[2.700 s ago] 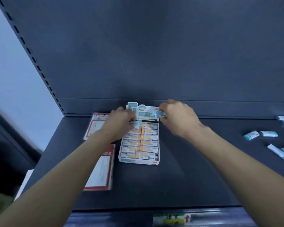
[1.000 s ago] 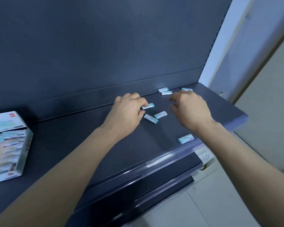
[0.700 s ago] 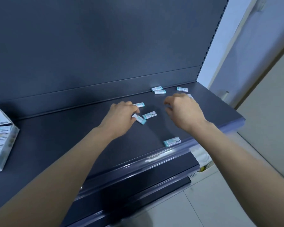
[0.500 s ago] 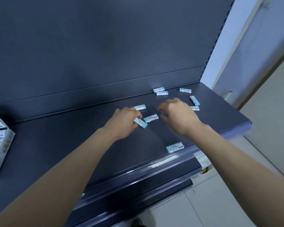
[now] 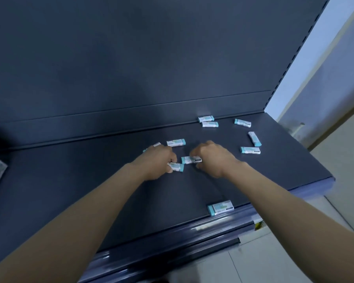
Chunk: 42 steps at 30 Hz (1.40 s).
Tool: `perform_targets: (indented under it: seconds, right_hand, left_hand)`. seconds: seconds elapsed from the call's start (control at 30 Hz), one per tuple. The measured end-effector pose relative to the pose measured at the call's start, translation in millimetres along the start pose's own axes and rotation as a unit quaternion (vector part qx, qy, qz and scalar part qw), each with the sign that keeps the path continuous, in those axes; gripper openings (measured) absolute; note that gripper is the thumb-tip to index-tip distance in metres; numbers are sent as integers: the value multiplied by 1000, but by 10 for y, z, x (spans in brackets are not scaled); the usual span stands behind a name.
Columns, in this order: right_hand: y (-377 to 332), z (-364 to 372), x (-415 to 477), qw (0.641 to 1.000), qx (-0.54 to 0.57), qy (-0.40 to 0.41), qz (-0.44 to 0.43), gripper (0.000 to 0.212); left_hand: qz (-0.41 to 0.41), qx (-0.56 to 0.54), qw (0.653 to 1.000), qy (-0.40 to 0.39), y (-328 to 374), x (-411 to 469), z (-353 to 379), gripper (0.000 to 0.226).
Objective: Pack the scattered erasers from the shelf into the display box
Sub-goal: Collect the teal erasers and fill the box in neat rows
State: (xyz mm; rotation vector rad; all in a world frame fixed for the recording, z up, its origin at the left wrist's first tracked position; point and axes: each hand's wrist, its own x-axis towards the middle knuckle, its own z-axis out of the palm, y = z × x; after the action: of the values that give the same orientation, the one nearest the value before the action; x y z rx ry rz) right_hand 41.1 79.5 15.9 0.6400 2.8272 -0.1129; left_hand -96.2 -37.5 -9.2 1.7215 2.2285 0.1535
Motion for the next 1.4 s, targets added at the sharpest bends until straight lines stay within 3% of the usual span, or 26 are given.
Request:
perform_targets:
  seconds: [0.13,0.37,0.67,1.07,1.4]
  right_hand:
    - [78,45,131,999,11,-10,-30,26]
    - [120,41,243,994,-6,6,-109,25]
    - [-192,-325,166,970,39,128,-201,20]
    - [-1555,-671,-31,929,56,221,-291,15]
    - [-3282,-734,-364,920,72,260,-284,23]
  left_hand:
    - [-39,-7,999,14,26,-91,31,18]
    - [-151,-8,985,84,190,-404,16,24]
    - [-264,-8,942,205,442,-1055,-199,20]
    - [-365,17,864,346,134,-2414,-418,20]
    - [-388,21,843,371,-734,-3968,-526,19]
